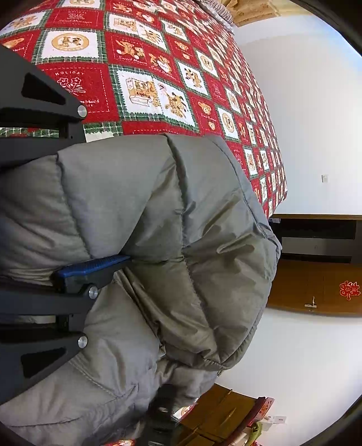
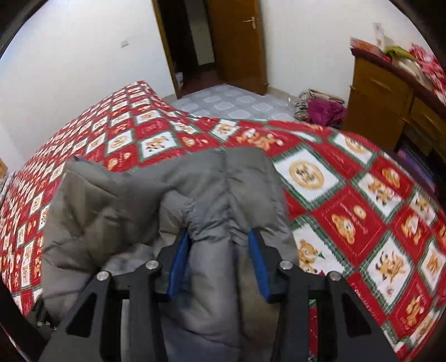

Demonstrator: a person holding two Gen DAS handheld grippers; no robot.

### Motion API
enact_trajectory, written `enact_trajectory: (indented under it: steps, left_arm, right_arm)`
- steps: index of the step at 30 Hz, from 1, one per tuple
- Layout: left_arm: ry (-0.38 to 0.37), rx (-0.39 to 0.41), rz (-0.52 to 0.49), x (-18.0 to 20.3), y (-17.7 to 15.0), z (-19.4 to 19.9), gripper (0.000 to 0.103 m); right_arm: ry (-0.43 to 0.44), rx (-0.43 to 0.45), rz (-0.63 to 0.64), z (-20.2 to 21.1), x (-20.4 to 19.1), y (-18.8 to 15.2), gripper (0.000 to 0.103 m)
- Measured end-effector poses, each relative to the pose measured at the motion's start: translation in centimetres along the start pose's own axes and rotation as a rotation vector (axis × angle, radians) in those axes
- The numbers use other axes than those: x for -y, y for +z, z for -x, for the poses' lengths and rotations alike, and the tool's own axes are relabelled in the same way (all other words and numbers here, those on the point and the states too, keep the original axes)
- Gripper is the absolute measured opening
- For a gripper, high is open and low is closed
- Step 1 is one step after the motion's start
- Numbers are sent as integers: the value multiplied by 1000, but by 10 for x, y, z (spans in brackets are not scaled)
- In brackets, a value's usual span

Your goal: Fold large clothes

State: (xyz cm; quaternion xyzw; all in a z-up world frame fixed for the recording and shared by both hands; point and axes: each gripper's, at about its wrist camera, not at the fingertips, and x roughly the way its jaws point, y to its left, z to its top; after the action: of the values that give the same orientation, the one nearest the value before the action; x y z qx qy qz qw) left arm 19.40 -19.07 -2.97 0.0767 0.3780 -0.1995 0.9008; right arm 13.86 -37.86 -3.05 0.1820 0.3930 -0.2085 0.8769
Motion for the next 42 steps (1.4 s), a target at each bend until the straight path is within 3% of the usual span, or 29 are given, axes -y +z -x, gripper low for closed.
enact_trajectory:
  steps: [10,15,24,32,36,39,42]
  left_arm:
    - [-3,0,-3,0,2,-2,48]
    - [5,-4,-4,1,2,-3,50]
    - [-28,-42,19,-9,10,0,51]
    - [-68,10,82,-15,34,27,52]
    - [-49,45,87,-16,40,45,64]
    - [-43,96,98,-25,42,63,67]
    - [11,209,93,-31,53,87,83]
  right_arm:
    - [-9,62,7,-20,14,-25,50]
    - [-25,43,-24,-25,18,-23,59]
    - [-34,23,3,-29,15,-23,61]
    - [-7,25,-32,-29,21,-24,62]
    - [-5,24,-37,-29,20,-24,63]
    - [-20,28,-25,-28,16,-24,63]
    - [-25,32,-16,-27,15,-24,63]
